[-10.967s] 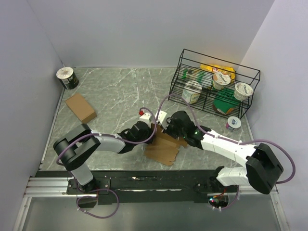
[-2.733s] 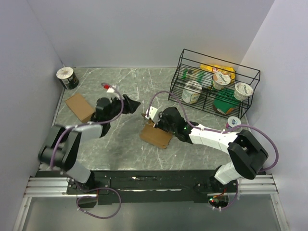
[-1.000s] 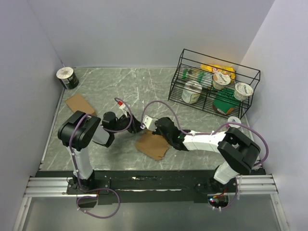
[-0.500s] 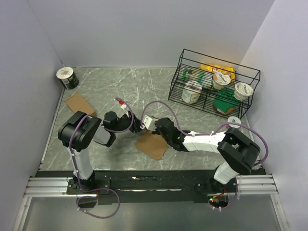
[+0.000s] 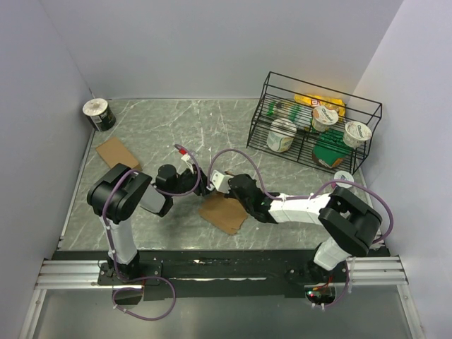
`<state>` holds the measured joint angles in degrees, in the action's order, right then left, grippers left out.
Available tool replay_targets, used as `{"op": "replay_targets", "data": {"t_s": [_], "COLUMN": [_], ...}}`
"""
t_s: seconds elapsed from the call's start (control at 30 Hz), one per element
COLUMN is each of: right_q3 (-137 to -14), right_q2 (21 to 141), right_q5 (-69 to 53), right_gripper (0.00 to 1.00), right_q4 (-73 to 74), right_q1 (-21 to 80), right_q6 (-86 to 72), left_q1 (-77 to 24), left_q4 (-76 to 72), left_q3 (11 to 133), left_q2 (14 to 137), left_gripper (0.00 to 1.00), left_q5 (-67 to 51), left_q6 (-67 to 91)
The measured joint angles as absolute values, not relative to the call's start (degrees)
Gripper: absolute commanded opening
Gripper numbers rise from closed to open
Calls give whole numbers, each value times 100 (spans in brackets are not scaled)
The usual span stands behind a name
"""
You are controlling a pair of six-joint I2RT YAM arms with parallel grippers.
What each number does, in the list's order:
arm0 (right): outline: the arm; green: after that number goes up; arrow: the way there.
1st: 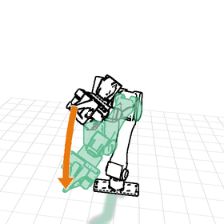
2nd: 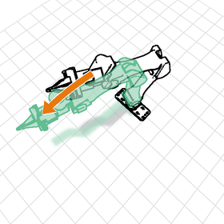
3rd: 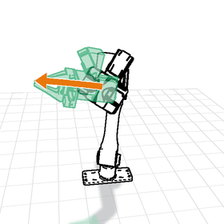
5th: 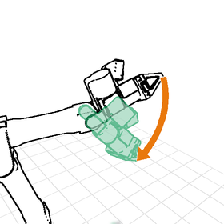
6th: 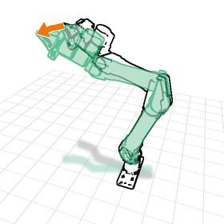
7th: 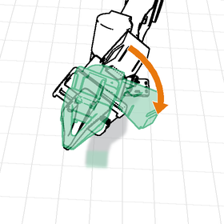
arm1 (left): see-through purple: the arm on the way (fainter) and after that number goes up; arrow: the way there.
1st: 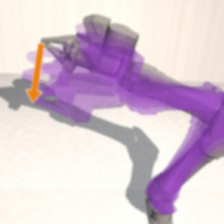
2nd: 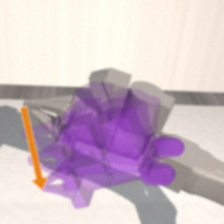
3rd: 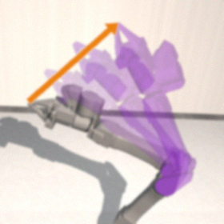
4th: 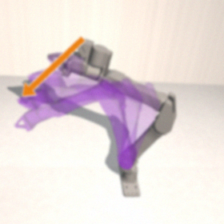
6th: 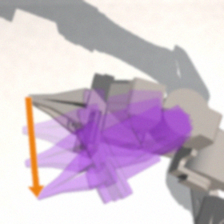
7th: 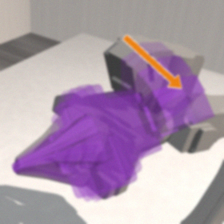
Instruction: Fold the paper box
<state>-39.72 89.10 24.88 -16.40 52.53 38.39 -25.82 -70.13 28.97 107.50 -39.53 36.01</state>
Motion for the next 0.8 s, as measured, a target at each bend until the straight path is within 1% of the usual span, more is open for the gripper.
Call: {"op": "replay_targets", "data": {"t_s": [0.1,0.2,0.23,0.3,0.43,0.5,0.6,0.8], "right_q3": [-3959,-3924,-3905,-3870,-3780,-3750,-3701,-3531], "right_q2": [8908,8901,8899,8895,8884,8873,8814,8604], "right_q5": [2480,2453,2445,2445,2451,2447,2418,2279], "right_gripper": [0,0,0,0,0,0,0,0], "right_q4": [-1645,-1686,-1706,-1750,-1885,-1940,-1992,-2152], "right_q1": [5253,5253,5260,5266,5282,5288,5295,5308], "right_q6": [3824,3795,3780,3778,3802,3824,3852,3981], "left_q1": [-2585,-2585,-2580,-2532,-2279,-2106,-1833,-1507], "left_q4": [-6847,-6676,-6635,-6569,-6670,-6794,-6851,-6237], "left_q3": [2906,2915,2915,2915,2840,2742,2576,2591], "left_q2": [10746,10724,10704,10626,10355,10215,9977,9657], "left_gripper": [45,47,52,55,71,72,72,72], "left_q5": [-3758,-3564,-3524,-3483,-3579,-3675,-3824,-3555], "left_q6": [3503,3406,3389,3371,3422,3481,3535,3444]}}
